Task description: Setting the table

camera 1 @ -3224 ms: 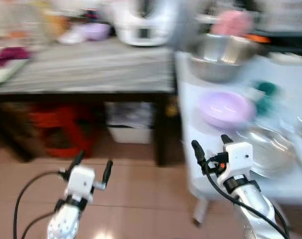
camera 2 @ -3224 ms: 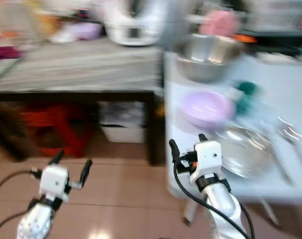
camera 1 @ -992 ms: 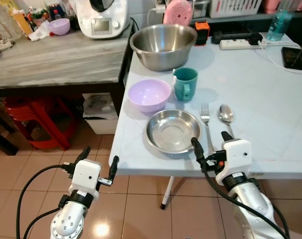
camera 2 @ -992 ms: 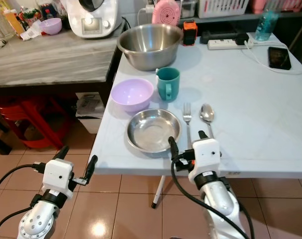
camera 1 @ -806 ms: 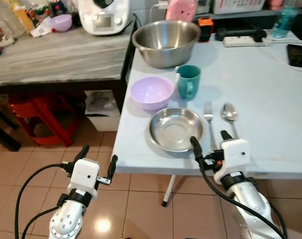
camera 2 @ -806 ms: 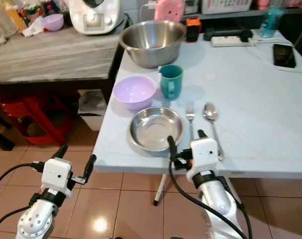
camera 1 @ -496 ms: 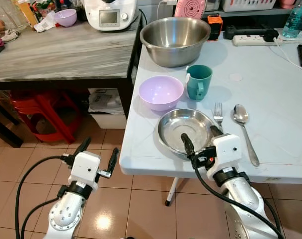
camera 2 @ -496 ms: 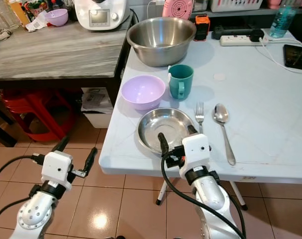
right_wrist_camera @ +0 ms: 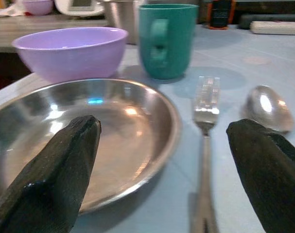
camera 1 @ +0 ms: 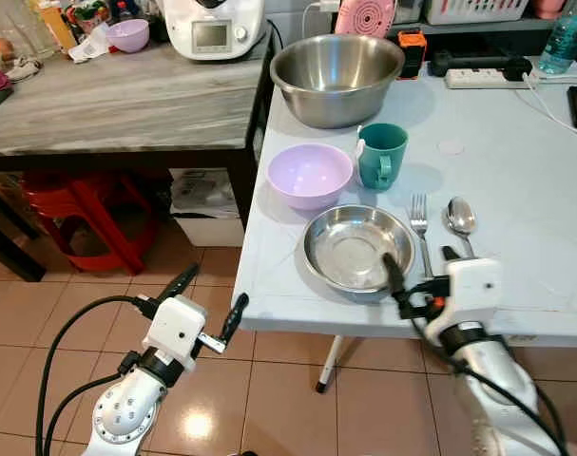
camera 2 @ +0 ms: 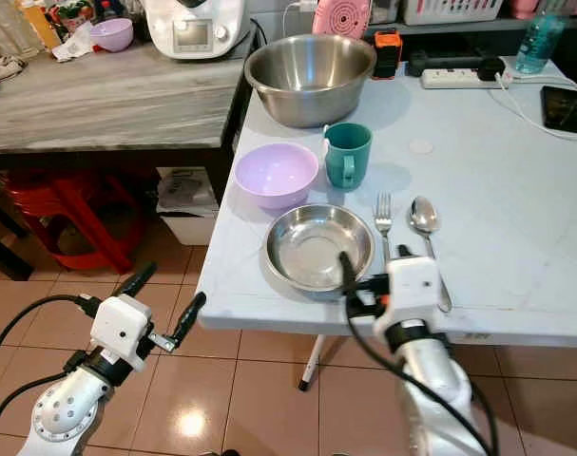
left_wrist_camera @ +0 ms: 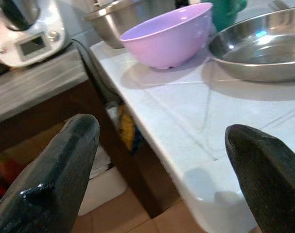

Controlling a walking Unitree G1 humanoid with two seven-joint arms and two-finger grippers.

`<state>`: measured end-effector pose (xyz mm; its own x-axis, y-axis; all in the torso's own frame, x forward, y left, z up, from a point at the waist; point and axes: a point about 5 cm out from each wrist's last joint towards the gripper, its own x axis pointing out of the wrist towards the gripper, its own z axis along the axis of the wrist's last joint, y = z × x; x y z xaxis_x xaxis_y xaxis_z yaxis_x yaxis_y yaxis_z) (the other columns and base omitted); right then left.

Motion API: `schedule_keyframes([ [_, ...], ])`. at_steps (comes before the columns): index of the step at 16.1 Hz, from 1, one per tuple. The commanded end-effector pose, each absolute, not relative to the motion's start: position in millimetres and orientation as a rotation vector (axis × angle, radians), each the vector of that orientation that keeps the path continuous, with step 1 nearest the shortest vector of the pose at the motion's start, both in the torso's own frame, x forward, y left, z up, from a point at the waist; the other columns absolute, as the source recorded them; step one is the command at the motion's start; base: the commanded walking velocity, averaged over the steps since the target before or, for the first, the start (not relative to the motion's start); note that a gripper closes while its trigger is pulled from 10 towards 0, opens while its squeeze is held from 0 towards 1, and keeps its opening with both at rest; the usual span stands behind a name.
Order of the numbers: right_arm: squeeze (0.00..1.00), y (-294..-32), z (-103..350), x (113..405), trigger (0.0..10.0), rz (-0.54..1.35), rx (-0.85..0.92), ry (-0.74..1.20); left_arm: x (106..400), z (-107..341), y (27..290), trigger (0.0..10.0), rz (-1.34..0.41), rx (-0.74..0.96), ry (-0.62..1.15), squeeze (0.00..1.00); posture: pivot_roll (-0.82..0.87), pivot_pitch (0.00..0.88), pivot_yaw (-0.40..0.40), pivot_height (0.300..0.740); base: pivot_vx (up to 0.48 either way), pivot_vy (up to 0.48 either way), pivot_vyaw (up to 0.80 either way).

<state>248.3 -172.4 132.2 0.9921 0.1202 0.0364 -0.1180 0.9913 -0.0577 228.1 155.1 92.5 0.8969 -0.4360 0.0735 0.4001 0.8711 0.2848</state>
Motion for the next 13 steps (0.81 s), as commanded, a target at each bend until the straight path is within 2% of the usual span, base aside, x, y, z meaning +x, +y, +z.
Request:
schedule_keyframes([
  [1,0.0,-173.0,142.3,250.6,10.0,0.119,-0.044,-0.073,225.0,92.0,152.7,10.0,-0.495,0.254,-0.13,0.0,-0.15,0.143,0.101,0.74,0.0,0.0,0.0],
  [5,0.0,-177.5,149.1,255.9,10.0,0.118,-0.038,-0.092,221.4,85.7,146.3,10.0,-0.593,0.241,-0.092,0.0,-0.15,0.14,0.097,0.74,0.0,0.0,0.0],
  [9,0.0,-174.6,150.2,260.6,10.0,0.147,-0.011,-0.084,222.5,77.5,151.3,10.0,-0.593,0.24,-0.07,0.0,-0.15,0.142,0.099,0.74,0.0,0.0,0.0],
  [13,0.0,-173.2,145.6,267.2,10.0,0.147,0.095,-0.033,225.4,76.8,156.8,10.0,-0.58,0.232,-0.066,0.0,-0.15,0.148,0.103,0.74,0.0,0.0,0.0],
])
